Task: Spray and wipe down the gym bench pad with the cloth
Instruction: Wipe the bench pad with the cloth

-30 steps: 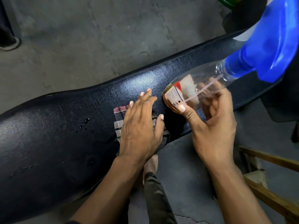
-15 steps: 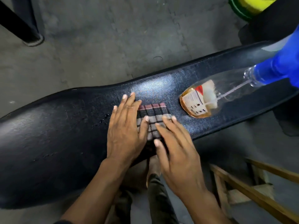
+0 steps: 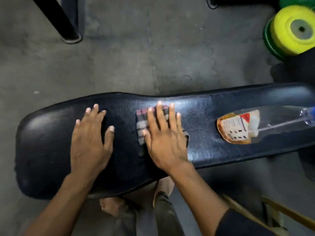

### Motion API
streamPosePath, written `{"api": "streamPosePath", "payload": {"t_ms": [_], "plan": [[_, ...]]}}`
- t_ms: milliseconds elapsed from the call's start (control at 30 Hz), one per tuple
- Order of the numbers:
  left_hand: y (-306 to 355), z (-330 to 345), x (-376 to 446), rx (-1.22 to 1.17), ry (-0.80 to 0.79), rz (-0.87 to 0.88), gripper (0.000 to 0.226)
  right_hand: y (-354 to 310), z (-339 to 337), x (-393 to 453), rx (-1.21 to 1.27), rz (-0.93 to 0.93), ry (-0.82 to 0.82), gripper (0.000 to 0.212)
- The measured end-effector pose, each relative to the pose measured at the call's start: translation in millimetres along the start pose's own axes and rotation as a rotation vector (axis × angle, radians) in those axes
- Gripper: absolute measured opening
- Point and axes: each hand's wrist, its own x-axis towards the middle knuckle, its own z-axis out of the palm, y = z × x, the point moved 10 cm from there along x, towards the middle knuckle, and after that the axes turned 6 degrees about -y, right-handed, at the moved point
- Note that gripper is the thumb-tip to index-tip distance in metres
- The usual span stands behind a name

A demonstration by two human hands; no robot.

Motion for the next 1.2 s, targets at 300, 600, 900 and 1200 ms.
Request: {"api": "streamPosePath", "payload": {"t_ms": [300,600,900,1200], "plan": [[-24,7,-14,0.105,0.034,-0.009,0.059,8,26,-76,-0.224,0.038,-0.089,0.07],[-25,8,-18,0.104,0.077,-0.013,0.058,-40,-4,39,-0.118,0.024,0.034,0.069],[-28,4,-18,0.071,0.102,0.0,0.056,-54,40,-66,-0.169,-0.216,-0.029,0.062],[-30,9,-16,0.09,0.086,-0.02,0.055,-19,-10,56,-0.086,0.048,0.085,0.062]]}}
